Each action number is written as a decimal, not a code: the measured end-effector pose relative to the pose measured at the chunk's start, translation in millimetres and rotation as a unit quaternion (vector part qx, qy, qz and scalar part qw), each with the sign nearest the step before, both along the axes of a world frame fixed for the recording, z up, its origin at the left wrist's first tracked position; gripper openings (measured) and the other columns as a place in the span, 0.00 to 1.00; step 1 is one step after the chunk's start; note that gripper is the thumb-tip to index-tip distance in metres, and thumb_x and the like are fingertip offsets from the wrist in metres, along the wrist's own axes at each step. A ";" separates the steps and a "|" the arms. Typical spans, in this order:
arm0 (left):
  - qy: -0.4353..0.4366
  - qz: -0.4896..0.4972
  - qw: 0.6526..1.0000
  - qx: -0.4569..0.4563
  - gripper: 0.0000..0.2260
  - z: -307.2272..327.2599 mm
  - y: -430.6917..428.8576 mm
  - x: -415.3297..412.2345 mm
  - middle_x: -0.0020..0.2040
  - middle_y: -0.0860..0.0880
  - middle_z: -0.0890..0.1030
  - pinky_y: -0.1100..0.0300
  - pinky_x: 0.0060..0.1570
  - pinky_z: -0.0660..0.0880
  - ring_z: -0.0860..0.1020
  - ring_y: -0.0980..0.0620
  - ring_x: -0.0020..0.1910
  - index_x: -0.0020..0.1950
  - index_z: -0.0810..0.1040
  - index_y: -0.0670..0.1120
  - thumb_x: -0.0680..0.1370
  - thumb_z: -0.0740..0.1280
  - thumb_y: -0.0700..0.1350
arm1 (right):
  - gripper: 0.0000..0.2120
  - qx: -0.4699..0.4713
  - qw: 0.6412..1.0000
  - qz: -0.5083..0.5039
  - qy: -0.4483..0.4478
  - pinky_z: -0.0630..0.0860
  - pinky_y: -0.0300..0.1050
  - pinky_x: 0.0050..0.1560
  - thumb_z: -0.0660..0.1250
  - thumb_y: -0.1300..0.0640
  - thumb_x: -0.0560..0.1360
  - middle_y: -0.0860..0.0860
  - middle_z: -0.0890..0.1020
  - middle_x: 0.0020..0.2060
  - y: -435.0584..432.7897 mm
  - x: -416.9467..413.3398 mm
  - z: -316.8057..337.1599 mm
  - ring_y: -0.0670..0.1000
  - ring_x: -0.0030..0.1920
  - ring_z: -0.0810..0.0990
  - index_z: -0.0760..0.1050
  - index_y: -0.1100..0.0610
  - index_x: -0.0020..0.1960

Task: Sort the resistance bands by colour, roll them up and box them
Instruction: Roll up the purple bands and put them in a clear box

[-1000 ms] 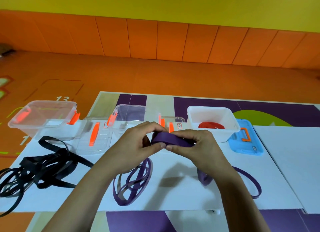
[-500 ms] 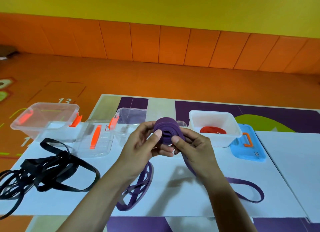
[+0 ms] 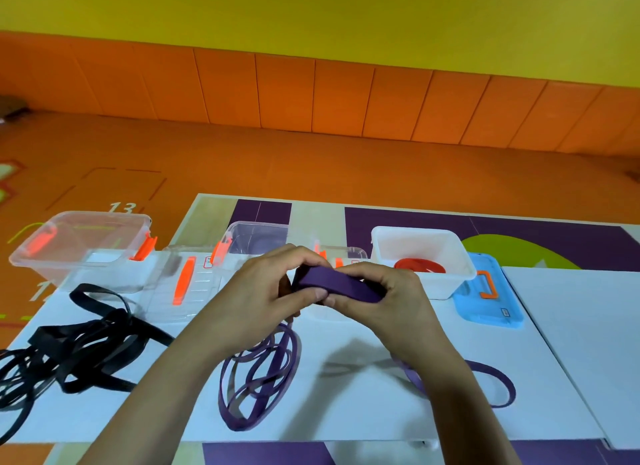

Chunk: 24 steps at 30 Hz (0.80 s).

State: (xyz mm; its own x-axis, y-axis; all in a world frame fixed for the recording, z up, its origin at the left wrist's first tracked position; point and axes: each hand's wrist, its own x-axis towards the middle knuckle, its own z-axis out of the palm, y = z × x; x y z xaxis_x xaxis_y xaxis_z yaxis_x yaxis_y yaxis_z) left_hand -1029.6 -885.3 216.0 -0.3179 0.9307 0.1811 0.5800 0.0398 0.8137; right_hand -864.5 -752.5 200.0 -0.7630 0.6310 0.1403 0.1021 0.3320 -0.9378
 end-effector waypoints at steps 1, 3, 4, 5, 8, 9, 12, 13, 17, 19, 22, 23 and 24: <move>-0.019 0.003 1.000 0.005 0.10 -1.0 -1.1 0.5 0.47 0.57 0.80 0.63 0.36 0.75 0.81 0.51 0.34 0.56 0.79 0.59 0.79 0.72 0.45 | 0.11 -0.014 1.000 0.001 0.010 0.80 0.41 0.46 0.81 0.55 0.69 0.47 0.87 0.43 -0.4 0.5 -0.3 0.48 0.44 0.83 0.86 0.47 0.51; -0.072 0.010 0.997 0.018 0.09 -4.6 -3.0 3.7 0.47 0.53 0.82 0.57 0.38 0.80 0.82 0.48 0.33 0.57 0.79 0.56 0.79 0.71 0.45 | 0.12 -0.033 0.999 0.011 0.035 0.80 0.41 0.49 0.80 0.57 0.69 0.48 0.87 0.44 0.0 0.8 -0.1 0.50 0.45 0.84 0.86 0.49 0.51; -0.108 0.014 0.994 0.025 0.09 -7.1 -3.2 6.1 0.46 0.50 0.83 0.52 0.39 0.81 0.82 0.47 0.33 0.58 0.78 0.54 0.80 0.71 0.44 | 0.12 -0.044 0.998 0.016 0.045 0.81 0.41 0.50 0.80 0.58 0.69 0.49 0.87 0.44 0.5 0.3 -0.9 0.51 0.46 0.85 0.85 0.50 0.52; -0.148 0.021 0.988 0.038 0.09 -9.3 -2.5 8.6 0.47 0.48 0.83 0.49 0.39 0.82 0.82 0.46 0.33 0.59 0.78 0.53 0.80 0.70 0.45 | 0.12 -0.059 0.997 0.019 0.055 0.81 0.41 0.51 0.80 0.60 0.70 0.50 0.87 0.45 1.0 -0.6 -3.2 0.51 0.46 0.85 0.85 0.52 0.53; -0.271 0.065 0.955 0.098 0.12 -12.0 2.9 14.1 0.52 0.48 0.82 0.48 0.37 0.83 0.82 0.42 0.31 0.60 0.76 0.46 0.77 0.68 0.45 | 0.11 -0.119 0.989 -0.007 0.082 0.77 0.38 0.41 0.77 0.63 0.72 0.51 0.86 0.41 -1.1 -5.8 -12.8 0.49 0.38 0.82 0.84 0.56 0.54; -0.308 0.077 0.942 0.111 0.13 -11.6 4.8 15.7 0.53 0.45 0.82 0.50 0.36 0.83 0.82 0.42 0.31 0.60 0.75 0.43 0.77 0.67 0.44 | 0.10 -0.134 0.986 -0.023 0.092 0.76 0.38 0.38 0.76 0.62 0.73 0.51 0.85 0.39 -3.4 -8.3 -15.8 0.49 0.35 0.80 0.84 0.57 0.54; -0.393 0.084 0.907 0.123 0.14 -14.3 10.2 23.3 0.54 0.38 0.81 0.51 0.37 0.83 0.83 0.41 0.31 0.61 0.72 0.38 0.79 0.67 0.42 | 0.11 -0.152 0.978 -0.071 0.123 0.74 0.42 0.35 0.74 0.53 0.72 0.51 0.82 0.34 -10.7 -14.2 -19.9 0.50 0.33 0.76 0.83 0.53 0.54; -0.424 0.079 0.893 0.129 0.13 -15.6 12.0 26.7 0.53 0.38 0.81 0.51 0.37 0.83 0.83 0.41 0.32 0.61 0.72 0.38 0.79 0.67 0.42 | 0.09 -0.155 0.976 -0.079 0.129 0.74 0.42 0.35 0.73 0.52 0.73 0.51 0.82 0.34 -11.2 -15.4 -20.1 0.50 0.33 0.77 0.83 0.50 0.53; -0.572 0.077 0.803 0.151 0.13 -17.2 17.9 38.6 0.47 0.36 0.84 0.52 0.36 0.83 0.85 0.41 0.34 0.61 0.72 0.39 0.77 0.65 0.39 | 0.10 -0.173 0.973 -0.056 0.141 0.77 0.50 0.42 0.70 0.50 0.77 0.55 0.86 0.46 -13.3 -17.2 -18.6 0.55 0.42 0.80 0.82 0.49 0.57; -0.595 0.074 0.787 0.146 0.11 -17.0 17.8 41.5 0.50 0.34 0.83 0.51 0.37 0.83 0.85 0.38 0.35 0.60 0.72 0.40 0.78 0.64 0.38 | 0.10 -0.178 0.972 -0.066 0.137 0.78 0.51 0.44 0.68 0.49 0.78 0.56 0.86 0.46 -14.8 -17.4 -17.6 0.54 0.43 0.80 0.82 0.50 0.57; -0.514 0.086 0.849 0.091 0.07 -17.9 12.1 35.9 0.54 0.37 0.82 0.51 0.33 0.82 0.84 0.39 0.35 0.59 0.72 0.41 0.82 0.63 0.36 | 0.06 -0.140 0.981 -0.072 0.111 0.76 0.43 0.40 0.69 0.54 0.80 0.51 0.84 0.37 -10.8 -11.9 -16.4 0.49 0.36 0.77 0.84 0.50 0.54; -0.441 0.094 0.891 0.061 0.07 -18.3 8.7 31.1 0.55 0.41 0.82 0.50 0.31 0.81 0.84 0.40 0.34 0.59 0.73 0.42 0.82 0.65 0.36 | 0.07 -0.125 0.985 -0.066 0.102 0.74 0.40 0.39 0.68 0.57 0.80 0.48 0.83 0.35 -8.6 -8.5 -15.2 0.47 0.34 0.76 0.83 0.50 0.55; -0.355 0.098 0.929 0.033 0.07 -17.9 4.8 26.6 0.55 0.46 0.81 0.49 0.30 0.80 0.83 0.42 0.33 0.58 0.74 0.45 0.81 0.67 0.37 | 0.07 -0.110 0.988 -0.057 0.090 0.73 0.36 0.39 0.69 0.58 0.79 0.46 0.83 0.36 -6.4 -4.6 -13.6 0.46 0.34 0.75 0.83 0.51 0.55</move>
